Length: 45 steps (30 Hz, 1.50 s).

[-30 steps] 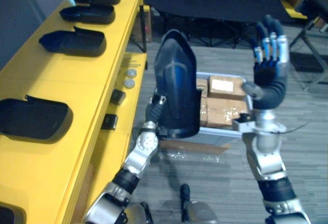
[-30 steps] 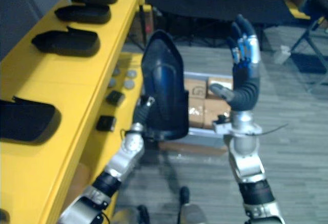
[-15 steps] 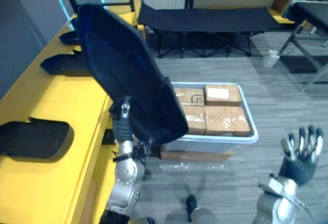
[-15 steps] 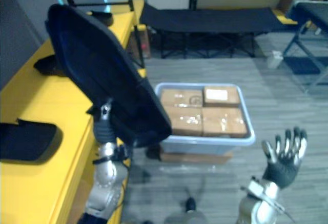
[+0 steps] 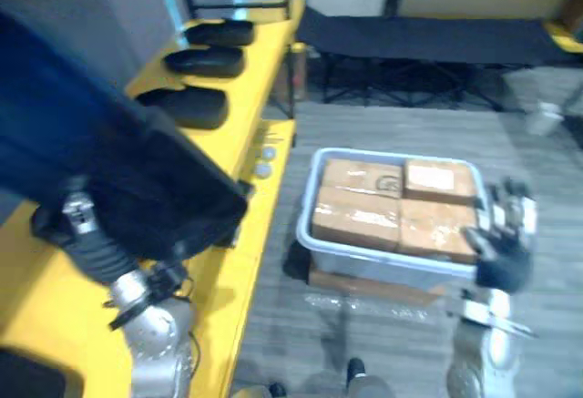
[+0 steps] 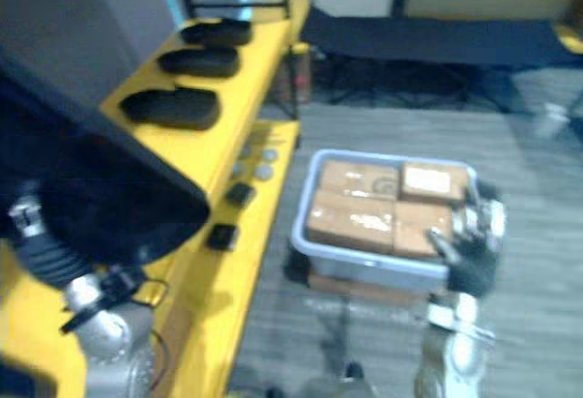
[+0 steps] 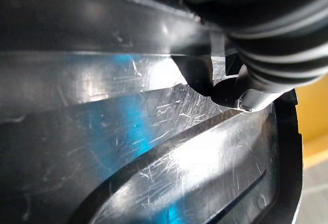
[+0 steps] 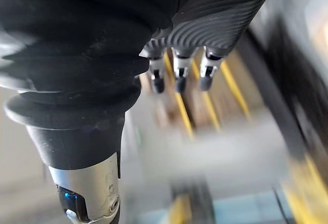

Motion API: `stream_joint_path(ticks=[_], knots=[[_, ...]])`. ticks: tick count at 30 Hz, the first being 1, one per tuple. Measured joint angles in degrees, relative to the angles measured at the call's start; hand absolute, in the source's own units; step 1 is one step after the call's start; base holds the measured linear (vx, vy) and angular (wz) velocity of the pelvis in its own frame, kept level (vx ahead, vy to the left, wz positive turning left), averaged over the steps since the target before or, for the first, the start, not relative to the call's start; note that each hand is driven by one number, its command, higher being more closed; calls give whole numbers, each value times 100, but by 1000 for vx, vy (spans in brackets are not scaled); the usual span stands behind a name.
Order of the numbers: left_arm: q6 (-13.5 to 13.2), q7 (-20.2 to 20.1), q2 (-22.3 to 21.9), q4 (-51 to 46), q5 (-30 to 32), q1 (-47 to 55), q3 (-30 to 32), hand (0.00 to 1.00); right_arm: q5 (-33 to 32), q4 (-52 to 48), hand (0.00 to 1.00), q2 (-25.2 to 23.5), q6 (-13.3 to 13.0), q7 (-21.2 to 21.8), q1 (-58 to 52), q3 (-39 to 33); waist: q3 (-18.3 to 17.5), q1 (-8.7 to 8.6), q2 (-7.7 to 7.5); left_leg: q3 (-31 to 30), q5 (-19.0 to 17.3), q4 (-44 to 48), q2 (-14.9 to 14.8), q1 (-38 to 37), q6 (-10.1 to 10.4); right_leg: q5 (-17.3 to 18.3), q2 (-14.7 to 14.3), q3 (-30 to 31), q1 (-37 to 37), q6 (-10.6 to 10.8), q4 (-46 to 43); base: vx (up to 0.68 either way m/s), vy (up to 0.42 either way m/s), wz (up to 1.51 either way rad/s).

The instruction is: Walk over and take plastic housings, then place them on the shelf

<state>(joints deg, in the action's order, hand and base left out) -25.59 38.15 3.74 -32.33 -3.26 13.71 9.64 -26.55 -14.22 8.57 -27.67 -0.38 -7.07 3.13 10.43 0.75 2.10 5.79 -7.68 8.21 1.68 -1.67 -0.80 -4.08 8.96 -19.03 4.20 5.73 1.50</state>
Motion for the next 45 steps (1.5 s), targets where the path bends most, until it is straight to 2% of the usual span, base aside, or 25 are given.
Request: stream_joint_path(ticks=[3,5,6,8,9,11,13,15,17,19,22,24,26,29,31,33,35,36,37,38,40,41,43,45], knots=[[83,182,-190,-310,291,371,575,100,226,197,0,34,103,-136,832,553,21,307,-26,-408,28,8,70,-7,-1,-8,8,-433,304,13,159,31,-13,84],[94,222,-462,-514,447,595,1146,100,313,410,0,24,203,-353,1432,877,29,650,-77,-787,40,29,134,-29,1,-5,22,-788,556,11,254,32,38,94],[101,270,-523,-570,470,674,1389,100,309,466,0,-13,334,-362,1622,1001,31,819,-116,-951,51,29,160,-27,4,-2,35,-899,638,9,275,25,56,75],[105,353,-599,-605,665,747,1669,100,311,594,0,-78,487,-356,1796,1188,16,976,-193,-1067,56,29,188,-28,4,30,44,-996,709,23,284,34,48,51],[105,418,-657,-633,814,791,1846,100,390,647,0,-188,679,-365,1849,1392,12,1060,-295,-1188,56,32,236,-35,4,96,73,-1112,786,38,281,38,53,40],[102,457,-674,-638,897,827,1916,100,626,654,0,-250,887,-405,1858,1564,8,1133,-371,-1239,56,34,257,-27,4,120,88,-1116,797,29,266,26,56,25],[100,464,-674,-638,897,836,1954,100,712,670,0,-252,1057,-475,1851,1634,15,1133,-444,-1288,56,42,280,-22,4,162,116,-1140,796,5,197,12,57,12],[100,465,-674,-638,898,820,1973,100,712,757,0,-226,1071,-479,1828,1505,-13,1112,-557,-1288,53,51,318,-22,2,272,176,-1199,792,-7,100,14,55,4],[101,462,-674,-637,900,797,1977,100,711,759,0,-182,1074,-449,1723,1298,-9,1100,-590,-1287,47,76,317,-20,0,308,192,-1198,770,-37,9,3,44,1],[102,442,-674,-637,891,763,2064,100,712,759,0,-133,1134,-367,1608,1125,-7,1085,-588,-1270,14,127,316,-12,-24,366,199,-1195,766,-96,-41,-11,23,-3],[105,391,-678,-637,871,759,2108,100,707,750,0,-104,1191,-159,1336,891,-12,1042,-588,-1262,-95,269,340,171,-31,472,198,-1320,745,-33,-129,-16,-2,15],[103,195,-680,-637,811,742,2102,100,726,739,0,-79,1195,-81,1026,767,-10,943,-601,-1288,-104,288,351,288,-25,454,235,-1581,792,-1,-130,-4,15,55],[103,33,-680,-637,793,702,2065,100,835,734,0,-41,1201,-87,887,676,-7,918,-596,-1252,-67,319,342,368,15,445,288,-1708,790,12,-212,13,57,57],[84,-168,-652,-637,692,657,2004,100,945,741,0,77,1215,-76,870,613,4,908,-577,-1141,6,350,357,372,46,525,353,-1588,777,-103,-493,21,91,39],[-32,-185,-587,-601,598,627,1851,100,1036,742,0,116,1149,-42,873,565,12,894,-564,-1241,18,346,401,372,26,628,412,-1057,665,-243,-787,7,106,38],[-226,-297,-143,-381,598,344,1520,100,1168,736,0,154,1011,71,837,363,12,681,-567,-1669,132,331,509,383,-3,839,426,-64,456,-414,-1341,16,94,88],[-317,-360,294,-129,602,-55,1261,100,1171,714,0,224,868,209,808,107,29,536,-586,-1963,195,425,615,482,0,1163,385,547,334,-384,-1778,14,-16,95],[-330,-374,377,-94,598,-168,1201,100,1172,690,0,255,799,272,812,23,48,508,-622,-1939,194,534,648,538,0,1229,390,587,332,-407,-1847,-49,-39,77],[-434,-446,448,-69,594,-368,1157,100,1171,609,0,340,585,418,837,-175,151,479,-610,-1786,190,893,687,778,3,1331,382,664,341,-395,-1853,-69,0,40],[-463,-454,446,-72,605,-432,1162,100,1170,594,0,387,491,455,879,-241,239,476,-594,-1690,184,1044,679,857,8,1342,364,671,363,-374,-1827,-126,3,18],[-478,-453,445,-84,610,-494,1182,100,1176,599,0,614,251,533,1122,-310,570,488,-402,-1326,67,1545,425,1066,152,1363,185,683,358,-336,-1858,-186,-14,-30],[-474,-493,444,-88,600,-454,1203,100,1222,599,0,635,143,529,1232,-303,707,502,-362,-1213,-6,1660,282,1080,229,1420,131,706,325,-260,-1920,-196,-52,-47],[-432,-585,428,-88,599,-429,1211,100,1364,579,0,629,25,523,1253,-303,748,499,-370,-1079,-194,1642,119,1087,169,1637,30,810,205,-179,-1985,-176,-97,-51],[-426,-621,417,-87,596,-399,1218,100,1407,578,0,614,-2,529,1259,-288,951,498,-394,-905,-237,1720,8,1099,183,1868,2,853,164,-155,-2036,-206,-99,-54]])
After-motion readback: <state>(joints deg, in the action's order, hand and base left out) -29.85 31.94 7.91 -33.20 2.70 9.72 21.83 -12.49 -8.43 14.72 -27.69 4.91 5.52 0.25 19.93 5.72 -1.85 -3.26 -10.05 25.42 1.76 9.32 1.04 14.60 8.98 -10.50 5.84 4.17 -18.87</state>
